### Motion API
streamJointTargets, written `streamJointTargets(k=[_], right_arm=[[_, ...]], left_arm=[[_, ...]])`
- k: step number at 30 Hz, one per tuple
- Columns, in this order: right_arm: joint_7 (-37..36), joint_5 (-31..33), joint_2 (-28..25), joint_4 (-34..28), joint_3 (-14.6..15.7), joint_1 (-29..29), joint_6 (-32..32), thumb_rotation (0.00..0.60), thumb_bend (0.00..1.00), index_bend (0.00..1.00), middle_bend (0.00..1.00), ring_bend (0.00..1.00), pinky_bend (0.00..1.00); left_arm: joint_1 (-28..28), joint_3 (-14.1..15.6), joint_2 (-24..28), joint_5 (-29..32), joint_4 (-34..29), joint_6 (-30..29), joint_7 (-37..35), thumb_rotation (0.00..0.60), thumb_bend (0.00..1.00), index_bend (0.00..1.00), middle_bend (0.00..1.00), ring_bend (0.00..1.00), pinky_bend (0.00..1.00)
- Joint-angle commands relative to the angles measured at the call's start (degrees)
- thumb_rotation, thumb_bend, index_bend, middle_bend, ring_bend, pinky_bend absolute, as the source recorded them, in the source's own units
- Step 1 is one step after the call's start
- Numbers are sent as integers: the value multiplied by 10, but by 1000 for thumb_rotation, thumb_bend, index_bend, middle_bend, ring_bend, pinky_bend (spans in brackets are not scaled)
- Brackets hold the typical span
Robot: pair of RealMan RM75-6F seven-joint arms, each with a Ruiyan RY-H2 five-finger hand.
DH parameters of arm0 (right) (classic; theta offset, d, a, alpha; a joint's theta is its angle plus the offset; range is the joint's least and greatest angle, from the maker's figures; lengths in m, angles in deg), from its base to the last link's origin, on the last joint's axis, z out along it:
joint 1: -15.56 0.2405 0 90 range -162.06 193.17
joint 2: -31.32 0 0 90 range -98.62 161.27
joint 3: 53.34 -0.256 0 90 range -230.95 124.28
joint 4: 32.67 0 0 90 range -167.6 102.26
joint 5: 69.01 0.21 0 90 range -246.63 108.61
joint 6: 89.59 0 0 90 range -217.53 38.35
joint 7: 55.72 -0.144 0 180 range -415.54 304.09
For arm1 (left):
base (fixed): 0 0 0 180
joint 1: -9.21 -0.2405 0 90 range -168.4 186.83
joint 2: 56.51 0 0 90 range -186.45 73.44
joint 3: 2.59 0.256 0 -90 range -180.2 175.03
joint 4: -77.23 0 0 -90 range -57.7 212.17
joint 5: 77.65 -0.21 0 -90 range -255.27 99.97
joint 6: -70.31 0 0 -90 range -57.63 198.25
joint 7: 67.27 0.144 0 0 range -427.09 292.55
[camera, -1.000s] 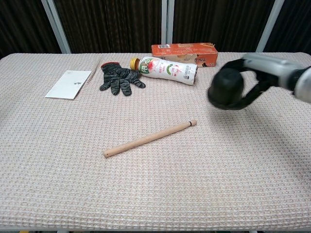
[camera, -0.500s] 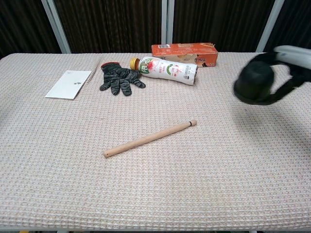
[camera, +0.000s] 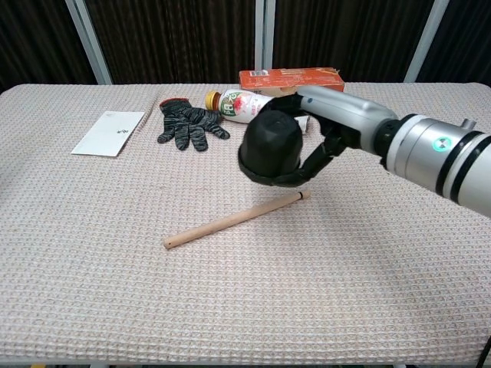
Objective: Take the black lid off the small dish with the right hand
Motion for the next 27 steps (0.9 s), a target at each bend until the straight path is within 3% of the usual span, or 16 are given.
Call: streamJointTargets(k=[1,5,8,12,16,19,22,27], right_arm=[[-13,-6,-116,-32,17,-76,-65,600,160,369,443,64,0],[-73,-11,-186,-18,40,-124,-80,600,160,369,442,64,0],[-99,-21,-189,-14,40,-120,-62,600,160,369,442,63,0],[-69,-41,-127,-14,27,-64,-17,600,161,369,442,63,0],[-27,-10,-34,8,-7,2,27,600,160,369,442,64,0],[-12,9,-14,13,-22,16,23,600,160,369,442,64,0],[-4,18,-41,6,-17,-5,-5,600,160,369,442,64,0],[-53,37,-123,13,18,-78,-34,600,160,369,442,64,0]], left_arm=[[1,3,-2,-1,3,4,-1,600,126,145,107,0,184],[1,3,-6,-2,5,3,-1,600,126,145,107,0,184],[2,4,-7,-2,5,6,2,600,126,145,107,0,184],[0,4,-5,-4,1,1,7,600,126,145,107,0,184],[-4,2,1,0,-5,-4,10,600,126,145,107,0,184],[-6,2,5,3,-6,-5,9,600,126,145,107,0,184],[-7,3,4,6,-1,-1,2,600,126,144,107,0,184],[-1,6,-8,2,13,9,-8,600,126,145,107,0,184]])
